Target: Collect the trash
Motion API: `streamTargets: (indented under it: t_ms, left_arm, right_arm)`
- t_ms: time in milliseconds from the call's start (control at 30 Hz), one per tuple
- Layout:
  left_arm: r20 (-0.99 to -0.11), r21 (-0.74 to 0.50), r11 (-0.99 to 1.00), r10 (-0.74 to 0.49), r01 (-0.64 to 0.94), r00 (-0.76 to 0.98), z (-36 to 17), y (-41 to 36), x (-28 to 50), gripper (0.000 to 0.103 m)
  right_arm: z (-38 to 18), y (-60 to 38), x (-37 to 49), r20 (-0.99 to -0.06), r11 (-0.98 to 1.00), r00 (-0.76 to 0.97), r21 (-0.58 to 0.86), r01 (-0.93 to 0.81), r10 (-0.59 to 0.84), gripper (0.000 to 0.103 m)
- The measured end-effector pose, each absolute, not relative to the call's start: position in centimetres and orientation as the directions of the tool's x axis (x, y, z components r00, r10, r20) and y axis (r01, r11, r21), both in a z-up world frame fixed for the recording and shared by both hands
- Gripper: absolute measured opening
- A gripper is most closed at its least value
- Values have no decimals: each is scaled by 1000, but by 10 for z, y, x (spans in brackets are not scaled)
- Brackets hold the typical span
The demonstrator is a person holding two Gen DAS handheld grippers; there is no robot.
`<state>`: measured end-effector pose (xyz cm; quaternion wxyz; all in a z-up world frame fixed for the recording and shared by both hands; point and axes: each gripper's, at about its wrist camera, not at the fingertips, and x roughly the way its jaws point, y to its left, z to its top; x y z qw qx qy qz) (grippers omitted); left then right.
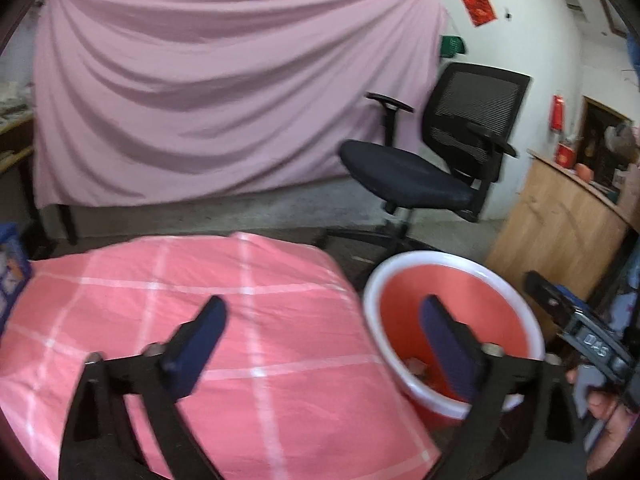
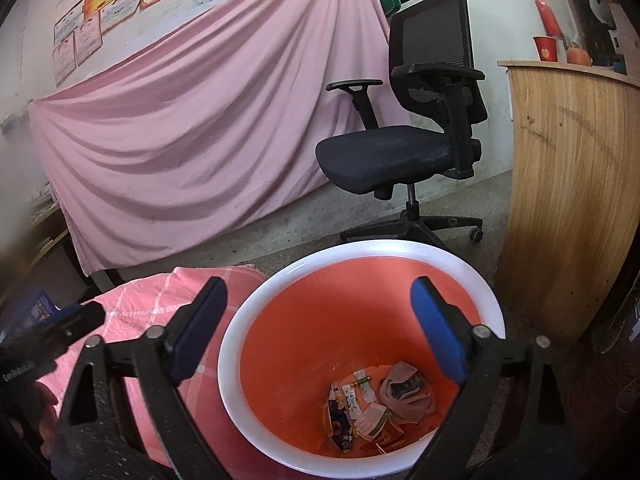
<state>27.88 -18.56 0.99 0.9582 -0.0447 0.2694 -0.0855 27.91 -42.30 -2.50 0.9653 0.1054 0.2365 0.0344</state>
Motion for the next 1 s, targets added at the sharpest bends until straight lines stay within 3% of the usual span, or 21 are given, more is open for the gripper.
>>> streamTargets:
  t_ms: [200,633,1000]
  left_arm:
    - [-487,-127,991,-100,43,868,6,-169,271,101]
    - [-403,-90,995,-77,44,912,13,-147,237,101]
    - [-346,-76,995,-87,65,934,13,-130,189,101]
  right_arm:
    - [-23,-418,274,-428,979,897,202,-23,109,103]
    - [-3,-387,232,-249,989,963,126,-77,107,103]
    - [-1,-371,188,-206,992,973,96,-88,106,103]
